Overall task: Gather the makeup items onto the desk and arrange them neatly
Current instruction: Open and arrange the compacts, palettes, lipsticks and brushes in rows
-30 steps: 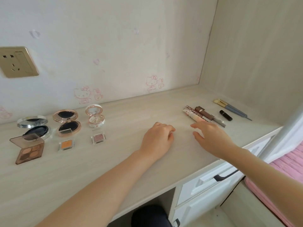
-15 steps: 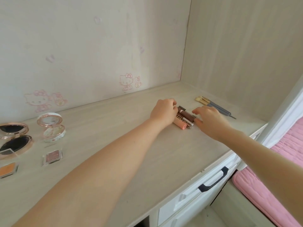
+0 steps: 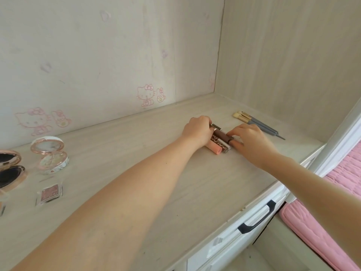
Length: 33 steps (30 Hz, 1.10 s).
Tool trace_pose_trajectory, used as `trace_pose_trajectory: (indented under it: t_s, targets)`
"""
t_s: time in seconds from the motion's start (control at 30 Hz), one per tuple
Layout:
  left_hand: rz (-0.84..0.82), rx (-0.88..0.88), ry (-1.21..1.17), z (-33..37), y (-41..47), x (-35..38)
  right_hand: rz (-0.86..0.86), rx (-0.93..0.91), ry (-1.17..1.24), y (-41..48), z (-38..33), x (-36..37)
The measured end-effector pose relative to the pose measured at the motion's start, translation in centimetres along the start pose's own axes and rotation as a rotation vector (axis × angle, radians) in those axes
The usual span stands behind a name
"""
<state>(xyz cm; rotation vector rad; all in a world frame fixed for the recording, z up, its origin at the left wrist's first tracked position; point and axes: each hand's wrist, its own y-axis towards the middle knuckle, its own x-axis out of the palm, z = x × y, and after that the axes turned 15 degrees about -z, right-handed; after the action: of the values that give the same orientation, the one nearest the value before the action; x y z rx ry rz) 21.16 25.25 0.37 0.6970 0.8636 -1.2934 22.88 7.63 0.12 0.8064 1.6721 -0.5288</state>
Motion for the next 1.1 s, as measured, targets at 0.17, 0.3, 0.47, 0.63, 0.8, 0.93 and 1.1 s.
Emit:
trace_pose_trajectory:
  t_s: [0.17,0.3,0.47,0.63,0.8,0.93,1.1]
  targets:
    - [0.053,-0.006,-0.199,0.3,-0.5,-0.2,0.064,0.027,0.062,-0.2,0.1,-0.1]
    - [0.102,0.004,-0.43,0.8,-1.3,-1.0,0.147,0.075,0.211,-0.4,-0.3,-0.7]
    - [0.149,0.017,-0.581,1.4,-2.7,-1.8,0.226,0.084,0.406,-1.1,-2.7,-1.8]
    - [0.191,0.017,-0.714,1.0,-5.3,-2.7,0.176,0.075,0.59,-1.7,-4.7,-2.2]
    - [0.176,0.026,-0.766,-0.1,-9.7,-4.0,0.181,0.005,0.588,-2.9,-6.5,-2.6]
    - [0.117,0.051,-0.846,-1.1,-14.8,-5.3,0.125,-0.053,0.609,-4.3,-8.8,-2.3]
    - [0.095,0.047,-0.806,-3.2,-20.2,-6.3,0.061,-0.144,0.536,-6.2,-12.4,-1.7]
